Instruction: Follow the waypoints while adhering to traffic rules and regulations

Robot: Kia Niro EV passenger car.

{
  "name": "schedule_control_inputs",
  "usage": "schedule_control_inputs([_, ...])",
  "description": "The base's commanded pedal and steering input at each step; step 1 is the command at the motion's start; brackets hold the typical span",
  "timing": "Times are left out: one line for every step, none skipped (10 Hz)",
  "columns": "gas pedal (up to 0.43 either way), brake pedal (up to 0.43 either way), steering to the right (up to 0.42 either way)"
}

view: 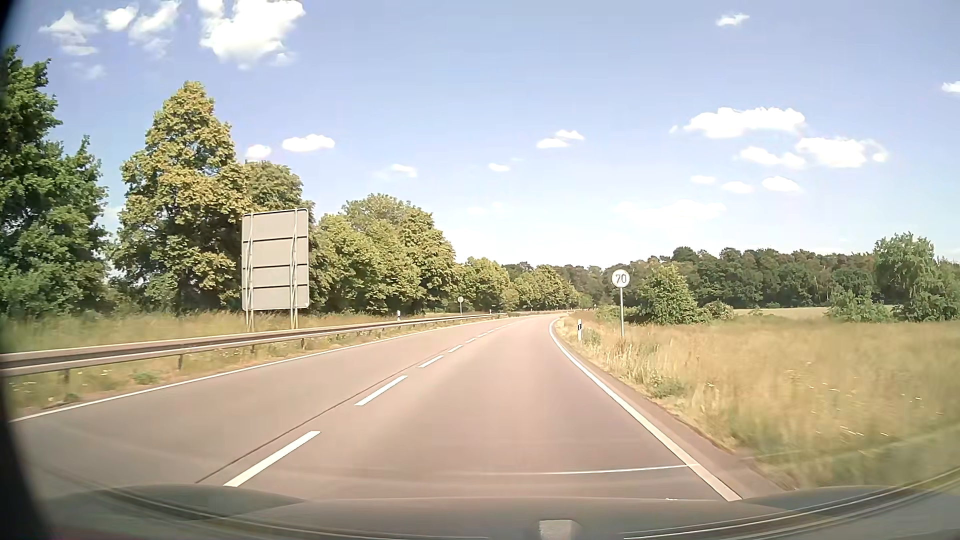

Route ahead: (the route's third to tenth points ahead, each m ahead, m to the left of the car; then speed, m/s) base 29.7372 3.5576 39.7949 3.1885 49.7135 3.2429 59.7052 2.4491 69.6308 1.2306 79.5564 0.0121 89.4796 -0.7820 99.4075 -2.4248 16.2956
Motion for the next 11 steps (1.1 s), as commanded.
schedule_control_inputs([0.228, 0.030, 0.006])
schedule_control_inputs([0.228, 0.030, 0.005])
schedule_control_inputs([0.228, 0.030, 0.005])
schedule_control_inputs([0.228, 0.030, 0.005])
schedule_control_inputs([0.228, 0.030, 0.005])
schedule_control_inputs([0.228, 0.030, 0.004])
schedule_control_inputs([0.228, 0.030, 0.004])
schedule_control_inputs([0.228, 0.030, 0.003])
schedule_control_inputs([0.228, 0.030, 0.003])
schedule_control_inputs([0.228, 0.030, 0.003])
schedule_control_inputs([0.228, 0.030, 0.004])
